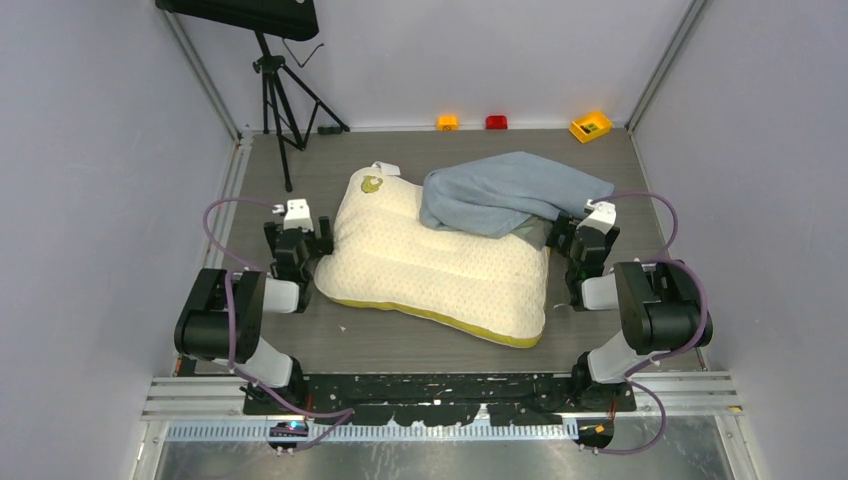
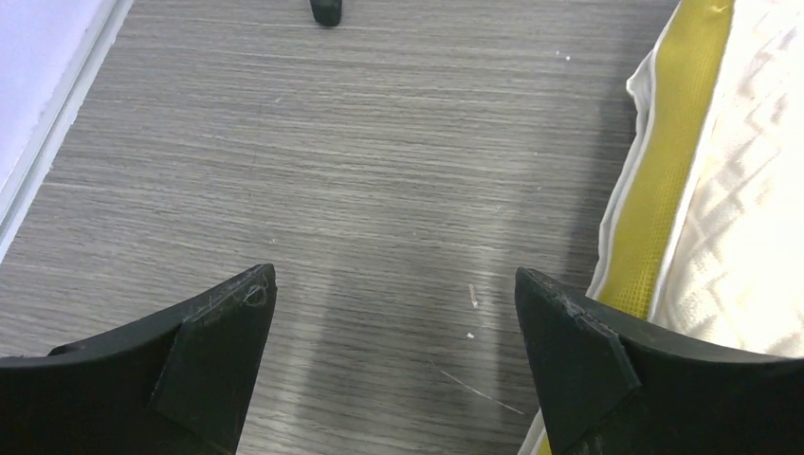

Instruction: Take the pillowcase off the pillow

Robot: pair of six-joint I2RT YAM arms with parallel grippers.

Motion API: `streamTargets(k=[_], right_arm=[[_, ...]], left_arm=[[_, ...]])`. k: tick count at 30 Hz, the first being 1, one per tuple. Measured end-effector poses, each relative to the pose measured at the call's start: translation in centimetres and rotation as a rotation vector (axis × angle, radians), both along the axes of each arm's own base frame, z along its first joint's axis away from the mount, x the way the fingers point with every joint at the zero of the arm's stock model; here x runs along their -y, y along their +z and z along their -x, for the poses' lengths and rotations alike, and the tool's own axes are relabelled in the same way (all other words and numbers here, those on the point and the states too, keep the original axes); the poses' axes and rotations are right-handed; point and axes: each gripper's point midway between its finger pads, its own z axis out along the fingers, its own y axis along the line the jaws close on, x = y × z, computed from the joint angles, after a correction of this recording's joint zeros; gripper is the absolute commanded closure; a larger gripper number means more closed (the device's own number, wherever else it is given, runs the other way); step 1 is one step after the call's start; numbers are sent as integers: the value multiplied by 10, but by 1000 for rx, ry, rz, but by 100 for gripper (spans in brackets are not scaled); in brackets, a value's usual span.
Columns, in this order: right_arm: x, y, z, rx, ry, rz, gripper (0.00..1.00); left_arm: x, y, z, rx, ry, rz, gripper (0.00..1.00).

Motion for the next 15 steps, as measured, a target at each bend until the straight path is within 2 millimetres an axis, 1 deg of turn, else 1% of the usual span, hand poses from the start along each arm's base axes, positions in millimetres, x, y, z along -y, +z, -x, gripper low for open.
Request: streamTargets(k=[3, 15], right_arm=[[0, 0, 0, 1, 0, 0, 7], [0, 1, 0, 3, 0, 0, 7]], left_arm=[[2, 3, -1, 25, -10, 9, 0], [5, 3, -1, 28, -29, 13, 0]])
